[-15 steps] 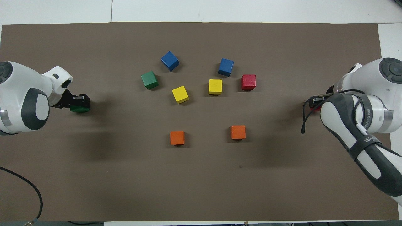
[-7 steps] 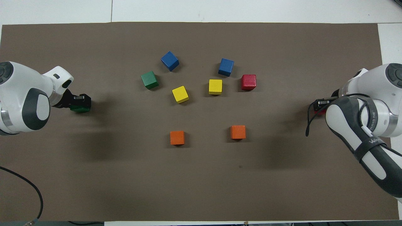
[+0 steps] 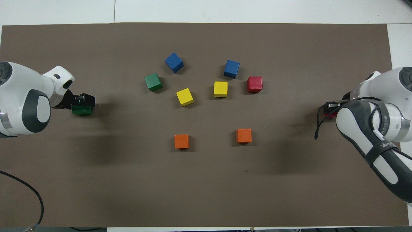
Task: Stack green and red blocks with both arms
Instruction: 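Set down green with the left gripper while the right gripper sets down red, then reach the left gripper to the other green while the right gripper withdraws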
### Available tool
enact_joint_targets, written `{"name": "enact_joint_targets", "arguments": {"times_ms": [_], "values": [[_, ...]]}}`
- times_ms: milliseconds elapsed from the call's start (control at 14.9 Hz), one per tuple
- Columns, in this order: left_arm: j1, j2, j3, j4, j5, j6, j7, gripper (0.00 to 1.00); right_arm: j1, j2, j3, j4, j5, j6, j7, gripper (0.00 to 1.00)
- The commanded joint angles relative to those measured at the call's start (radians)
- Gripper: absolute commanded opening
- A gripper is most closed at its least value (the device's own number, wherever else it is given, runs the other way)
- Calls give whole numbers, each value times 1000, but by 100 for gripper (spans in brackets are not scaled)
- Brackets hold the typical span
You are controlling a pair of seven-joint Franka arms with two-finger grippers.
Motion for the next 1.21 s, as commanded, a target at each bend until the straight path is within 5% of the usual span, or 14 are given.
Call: {"name": "enact_joint_targets", "arguments": {"times_ms": [0, 671, 940, 1007, 1074, 1141], "values": [[-13, -5, 3, 77, 6, -68, -31, 100, -18, -9, 12, -21, -16, 29, 0, 0], [-277, 95, 2, 304, -5, -121, -579, 100, -15, 8, 12, -29, -16, 64, 8, 0], [-396, 274, 8, 564, 33, -265, -747, 100, -17, 16, 12, -30, -16, 78, 8, 0], [-409, 294, 8, 585, 50, -274, -750, 100, -17, 16, 12, -30, -16, 78, 8, 9], [-416, 300, 8, 589, 55, -271, -752, 100, -17, 17, 12, -30, -16, 78, 8, 63], [-420, 307, 8, 589, 57, -263, -752, 100, -17, 16, 12, -30, -16, 73, 8, 100]]}}
